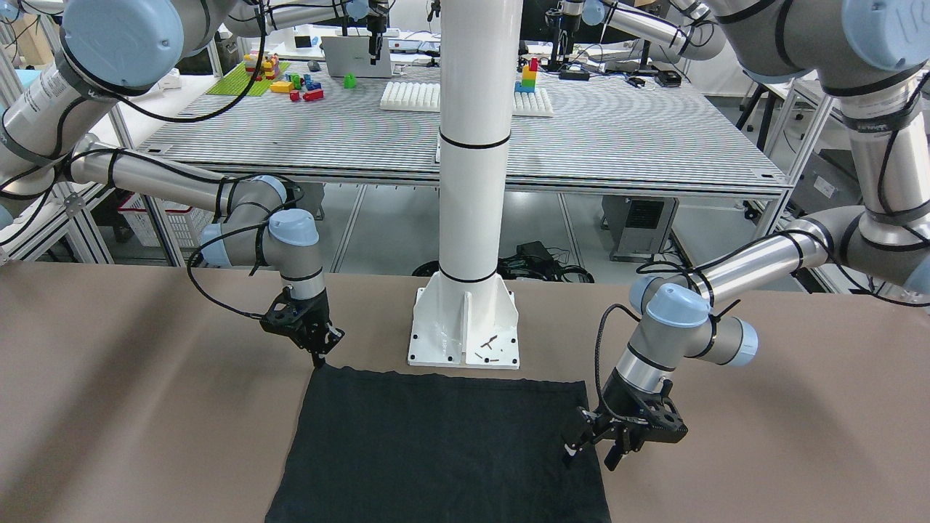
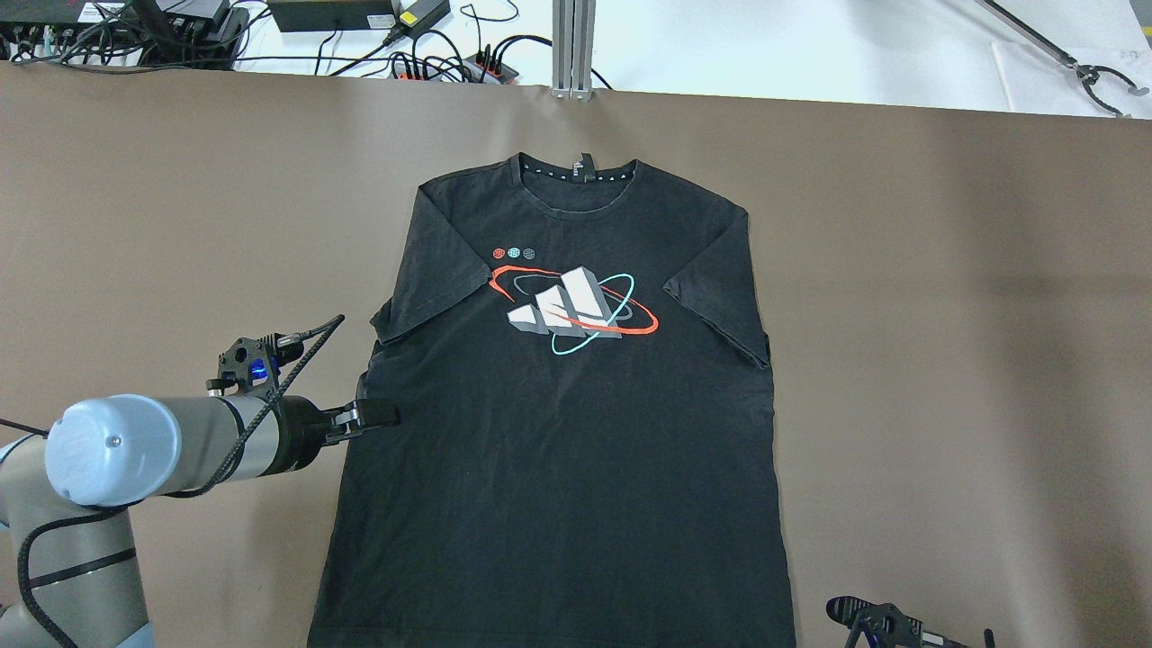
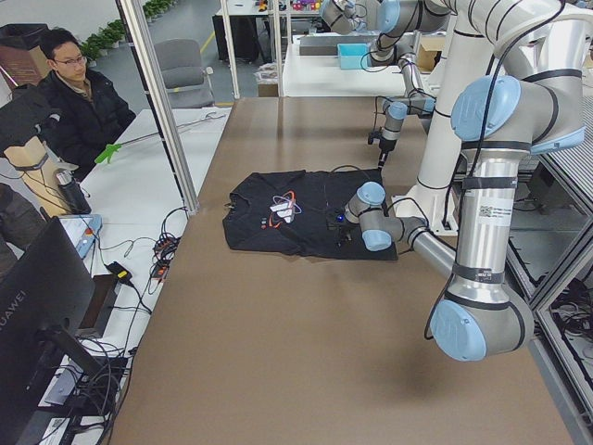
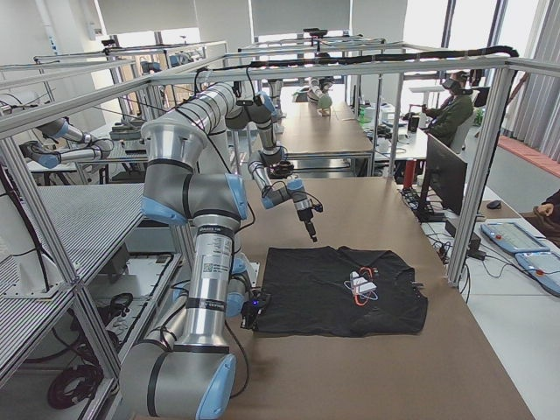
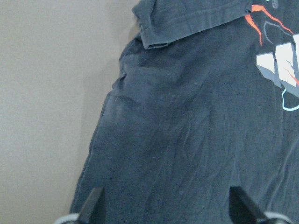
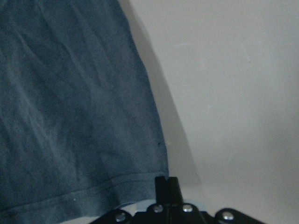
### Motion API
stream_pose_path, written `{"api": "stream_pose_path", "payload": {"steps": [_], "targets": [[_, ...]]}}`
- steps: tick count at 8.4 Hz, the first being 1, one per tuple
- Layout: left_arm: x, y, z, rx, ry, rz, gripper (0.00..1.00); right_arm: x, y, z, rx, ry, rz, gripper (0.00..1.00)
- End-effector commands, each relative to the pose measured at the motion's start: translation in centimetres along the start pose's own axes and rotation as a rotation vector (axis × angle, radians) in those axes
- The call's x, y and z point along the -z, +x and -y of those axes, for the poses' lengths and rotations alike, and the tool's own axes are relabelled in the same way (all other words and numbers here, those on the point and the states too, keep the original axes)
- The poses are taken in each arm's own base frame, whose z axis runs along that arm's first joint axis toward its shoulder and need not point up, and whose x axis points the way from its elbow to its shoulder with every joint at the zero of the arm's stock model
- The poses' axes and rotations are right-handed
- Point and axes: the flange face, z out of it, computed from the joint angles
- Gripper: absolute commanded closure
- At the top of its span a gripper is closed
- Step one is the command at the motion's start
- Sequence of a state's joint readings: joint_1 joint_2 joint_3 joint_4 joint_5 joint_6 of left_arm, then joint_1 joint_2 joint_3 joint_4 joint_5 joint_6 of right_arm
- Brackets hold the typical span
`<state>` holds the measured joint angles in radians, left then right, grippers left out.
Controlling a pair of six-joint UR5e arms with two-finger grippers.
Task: Fold clothes
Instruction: 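Move both grippers toward the shirt's bottom hem nearest the robot, then position both grippers at the two bottom hem corners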
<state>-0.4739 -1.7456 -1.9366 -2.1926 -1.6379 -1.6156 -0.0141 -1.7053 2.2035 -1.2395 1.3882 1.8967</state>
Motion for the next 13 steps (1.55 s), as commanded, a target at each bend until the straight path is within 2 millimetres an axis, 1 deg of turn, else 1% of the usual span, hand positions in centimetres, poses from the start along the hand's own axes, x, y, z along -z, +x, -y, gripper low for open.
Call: {"api": "stream_pose_path", "payload": {"steps": [1, 2, 3, 4, 5, 6, 8, 10, 11, 13], "targets": [[-1.2, 0.3, -7.6, 0.087, 0.083, -0.023, 0.07, 1.1, 0.0, -0.2, 0.003, -0.013, 0.012, 1.0], [-1.4, 0.2, -10.3, 0.075, 0.088, -0.024, 0.07, 1.1, 0.0, -0.2, 0.003, -0.013, 0.012, 1.0], [-0.6, -1.4, -12.2, 0.086, 0.062, 0.012, 0.11, 1.1, 0.0, -0.2, 0.002, -0.011, 0.012, 1.0], [1.5, -2.5, -12.8, 0.081, 0.042, 0.024, 0.13, 1.1, 0.0, -0.2, 0.002, -0.011, 0.012, 1.0], [3.3, -4.0, -14.4, 0.088, 0.006, 0.046, 0.17, 1.1, 0.0, -0.1, 0.001, -0.01, 0.012, 1.0], [3.5, -4.9, -15.4, 0.138, -0.004, 0.061, 0.19, 1.1, 0.0, -0.2, 0.002, -0.011, 0.012, 1.0], [3.1, -6.4, -17.7, 0.181, -0.02, 0.129, 0.24, 1.1, -0.1, -0.2, 0.002, -0.012, 0.013, 1.0], [2.6, -7.3, -18.8, 0.197, -0.019, 0.172, 0.37, 1.1, -0.1, -0.2, 0.002, -0.012, 0.013, 1.0], [2.5, -7.6, -19.7, 0.191, -0.031, 0.18, 0.4, 1.1, -0.1, -0.2, 0.002, -0.012, 0.013, 1.0], [2.3, -7.9, -20.5, 0.193, -0.023, 0.181, 0.44, 1.2, -0.1, -0.2, 0.002, -0.012, 0.015, 1.0]]}}
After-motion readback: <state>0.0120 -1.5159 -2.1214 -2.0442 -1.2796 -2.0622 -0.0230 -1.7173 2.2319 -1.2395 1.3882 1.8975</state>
